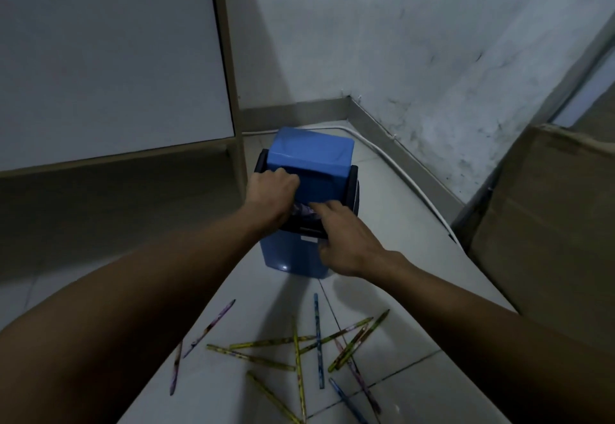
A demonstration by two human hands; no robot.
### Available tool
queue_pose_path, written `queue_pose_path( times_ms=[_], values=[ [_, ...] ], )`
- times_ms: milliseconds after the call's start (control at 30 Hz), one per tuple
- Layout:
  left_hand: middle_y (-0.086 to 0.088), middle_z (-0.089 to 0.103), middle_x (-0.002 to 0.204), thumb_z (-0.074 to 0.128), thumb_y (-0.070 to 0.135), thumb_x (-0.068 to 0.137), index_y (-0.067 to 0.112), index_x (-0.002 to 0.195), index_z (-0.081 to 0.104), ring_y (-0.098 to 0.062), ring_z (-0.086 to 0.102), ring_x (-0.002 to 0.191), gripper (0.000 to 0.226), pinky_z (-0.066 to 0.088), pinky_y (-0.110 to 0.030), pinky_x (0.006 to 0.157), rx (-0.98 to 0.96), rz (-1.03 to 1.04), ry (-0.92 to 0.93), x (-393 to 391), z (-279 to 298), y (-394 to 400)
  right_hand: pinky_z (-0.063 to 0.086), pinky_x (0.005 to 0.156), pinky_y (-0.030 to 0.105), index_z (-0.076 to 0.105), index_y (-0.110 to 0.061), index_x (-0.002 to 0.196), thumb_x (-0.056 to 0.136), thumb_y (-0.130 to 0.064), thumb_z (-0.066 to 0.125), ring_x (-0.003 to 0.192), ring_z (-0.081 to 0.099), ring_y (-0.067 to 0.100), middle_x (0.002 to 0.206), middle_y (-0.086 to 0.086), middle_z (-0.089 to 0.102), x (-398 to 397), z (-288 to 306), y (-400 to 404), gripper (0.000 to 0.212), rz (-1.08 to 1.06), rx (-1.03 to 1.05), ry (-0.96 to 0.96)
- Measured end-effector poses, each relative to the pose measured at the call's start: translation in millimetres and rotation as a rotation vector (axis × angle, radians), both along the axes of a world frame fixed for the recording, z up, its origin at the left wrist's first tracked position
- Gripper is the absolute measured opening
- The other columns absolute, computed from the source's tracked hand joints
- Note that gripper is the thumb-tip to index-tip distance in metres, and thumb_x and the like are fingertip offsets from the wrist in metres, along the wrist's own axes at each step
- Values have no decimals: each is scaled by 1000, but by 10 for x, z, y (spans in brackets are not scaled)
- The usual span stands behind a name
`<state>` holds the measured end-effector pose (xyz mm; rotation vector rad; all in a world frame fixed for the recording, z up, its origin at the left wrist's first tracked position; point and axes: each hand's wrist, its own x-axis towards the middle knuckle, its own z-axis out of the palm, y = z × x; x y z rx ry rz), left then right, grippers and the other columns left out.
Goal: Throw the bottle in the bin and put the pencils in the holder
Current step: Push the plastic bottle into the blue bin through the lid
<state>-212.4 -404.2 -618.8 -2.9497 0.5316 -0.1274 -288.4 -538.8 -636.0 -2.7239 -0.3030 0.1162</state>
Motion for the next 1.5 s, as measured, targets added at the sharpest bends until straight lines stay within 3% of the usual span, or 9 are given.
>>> queue_pose_path(
  times_ms=[267,400,533,633,733,833,1100,1367,1500],
  values=[
    [-12,60,107,61,35,88,9,110,56,-28,62,98,35,52,-39,84,-127,-12,203,-10,29,89,47,99,42,41,-14,143,79,-7,63,122,46,30,133,12,47,-22,-3,-8,68,9,3,22],
    [-8,62,99,62,19,83,11,93,58,-24,60,92,13,52,-37,76,-563,-38,-142,-12,-8,203,49,93,40,54,-10,127,77,-1,59,111,54,30,122,14,54,5,27,-39,51,-27,101,-29],
    [-14,46,123,74,17,71,11,117,48,-27,47,111,53,50,-35,83,-704,53,-284,97,41,249,50,86,39,59,-10,117,77,-1,58,102,56,28,114,12,58,46,56,-31,41,-60,129,-100],
    [-19,31,140,81,18,63,22,144,29,-37,38,125,96,46,-48,96,-587,115,-142,215,50,288,50,82,38,57,-12,117,84,-10,59,100,56,28,113,10,56,73,53,-7,33,-53,71,-95],
    [-17,33,143,73,18,74,25,142,31,-38,36,130,80,42,-51,100,-575,52,37,275,-14,305,49,78,38,55,-16,115,92,-31,53,99,57,28,114,8,56,131,57,74,28,-24,6,-84],
    [-16,47,132,64,16,85,21,137,42,-33,45,122,57,44,-46,96,-652,28,31,312,-57,337,50,81,44,51,-20,111,93,-49,46,99,58,27,114,7,58,274,51,203,35,20,-8,27],
    [-15,54,133,67,20,84,20,135,46,-32,52,119,55,47,-50,98,-682,-51,7,381,-66,465,45,95,45,48,-25,136,75,-85,30,116,53,28,136,5,53,627,-34,474,88,45,-171,400],
    [-16,50,130,58,29,92,18,140,41,-31,48,117,52,41,-43,97,-589,-83,8,408,-119,485,29,111,41,28,-34,150,71,-84,47,138,35,29,154,1,37,778,-34,518,95,6,-32,641],
    [-16,47,132,56,31,93,18,141,40,-34,45,119,52,40,-43,97,-560,-85,53,451,-100,482,45,95,42,47,-23,135,63,-91,43,116,52,28,133,6,54,733,-50,562,99,-66,-136,561]
  ],
)
